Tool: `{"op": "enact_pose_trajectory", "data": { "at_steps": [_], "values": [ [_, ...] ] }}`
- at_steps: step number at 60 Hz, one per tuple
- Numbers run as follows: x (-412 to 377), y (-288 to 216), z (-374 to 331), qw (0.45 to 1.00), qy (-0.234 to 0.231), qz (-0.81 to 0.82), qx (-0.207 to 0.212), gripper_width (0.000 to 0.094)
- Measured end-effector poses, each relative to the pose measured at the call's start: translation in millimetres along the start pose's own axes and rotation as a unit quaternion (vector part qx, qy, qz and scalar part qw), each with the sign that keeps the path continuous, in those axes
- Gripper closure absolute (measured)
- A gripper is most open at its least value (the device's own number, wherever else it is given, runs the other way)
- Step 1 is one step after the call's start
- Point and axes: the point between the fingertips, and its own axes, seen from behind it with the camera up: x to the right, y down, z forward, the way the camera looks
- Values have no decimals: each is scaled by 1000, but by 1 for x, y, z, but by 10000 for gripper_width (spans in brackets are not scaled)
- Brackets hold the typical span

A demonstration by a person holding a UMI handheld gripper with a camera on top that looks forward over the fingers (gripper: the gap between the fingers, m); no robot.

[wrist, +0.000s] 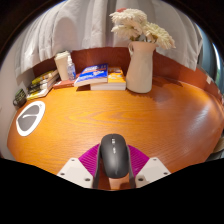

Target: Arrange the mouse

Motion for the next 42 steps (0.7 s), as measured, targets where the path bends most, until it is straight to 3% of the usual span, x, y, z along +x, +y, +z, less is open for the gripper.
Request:
{"op": "enact_pose_trajectory", "data": {
  "at_steps": [9, 20, 33, 42],
  "values": [
    [2, 2, 2, 1000, 1, -3, -13, 633],
    [-1, -12, -7, 998, -2, 39, -51, 634],
    [-24, -159, -68, 996, 34, 38, 69, 631],
    [-88, -260, -119, 987, 36, 19, 158, 628]
  ]
}}
